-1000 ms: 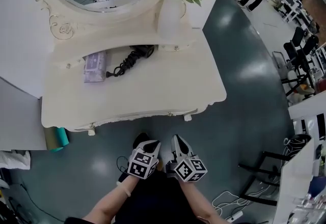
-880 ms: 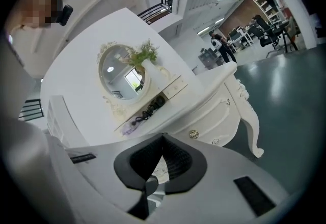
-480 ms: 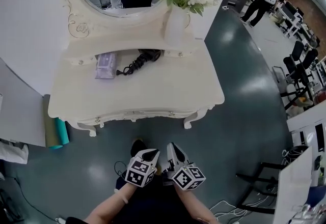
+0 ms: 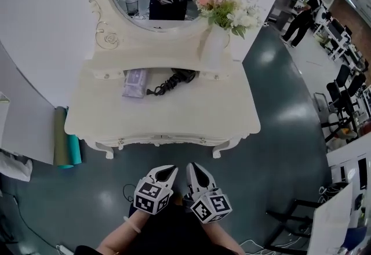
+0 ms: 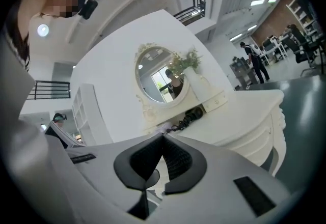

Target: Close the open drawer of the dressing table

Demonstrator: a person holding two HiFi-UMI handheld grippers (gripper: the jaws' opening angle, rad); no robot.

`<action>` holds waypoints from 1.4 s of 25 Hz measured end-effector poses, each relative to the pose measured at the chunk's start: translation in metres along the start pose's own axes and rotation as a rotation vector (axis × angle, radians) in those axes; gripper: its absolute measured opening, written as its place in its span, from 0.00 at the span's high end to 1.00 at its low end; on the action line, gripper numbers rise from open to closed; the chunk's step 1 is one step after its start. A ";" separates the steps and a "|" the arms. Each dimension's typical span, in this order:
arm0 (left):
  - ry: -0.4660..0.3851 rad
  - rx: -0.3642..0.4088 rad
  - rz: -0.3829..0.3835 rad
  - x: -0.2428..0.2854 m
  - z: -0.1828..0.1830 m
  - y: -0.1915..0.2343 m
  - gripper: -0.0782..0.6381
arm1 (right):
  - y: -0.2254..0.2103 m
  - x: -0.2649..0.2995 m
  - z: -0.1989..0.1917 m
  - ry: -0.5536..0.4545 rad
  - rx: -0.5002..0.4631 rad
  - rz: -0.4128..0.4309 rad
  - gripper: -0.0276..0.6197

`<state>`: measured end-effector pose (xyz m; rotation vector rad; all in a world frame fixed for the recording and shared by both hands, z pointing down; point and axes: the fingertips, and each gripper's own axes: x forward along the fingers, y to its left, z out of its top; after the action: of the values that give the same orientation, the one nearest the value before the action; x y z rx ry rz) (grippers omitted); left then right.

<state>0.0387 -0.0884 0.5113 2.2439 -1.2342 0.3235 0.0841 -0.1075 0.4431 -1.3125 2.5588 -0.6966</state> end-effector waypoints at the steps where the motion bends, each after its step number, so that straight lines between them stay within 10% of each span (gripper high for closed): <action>1: -0.010 0.001 -0.001 -0.004 0.006 0.004 0.87 | 0.008 0.006 0.004 -0.013 -0.016 0.021 0.92; 7: -0.082 0.025 0.010 -0.027 0.054 0.034 0.87 | 0.048 0.042 0.024 -0.071 -0.006 0.151 0.92; 35: -0.152 0.137 0.082 -0.052 0.152 0.127 0.87 | 0.042 0.152 0.087 -0.012 -0.105 0.139 0.92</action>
<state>-0.1034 -0.1928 0.4081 2.3755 -1.4246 0.2806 -0.0044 -0.2368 0.3543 -1.1498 2.6777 -0.5338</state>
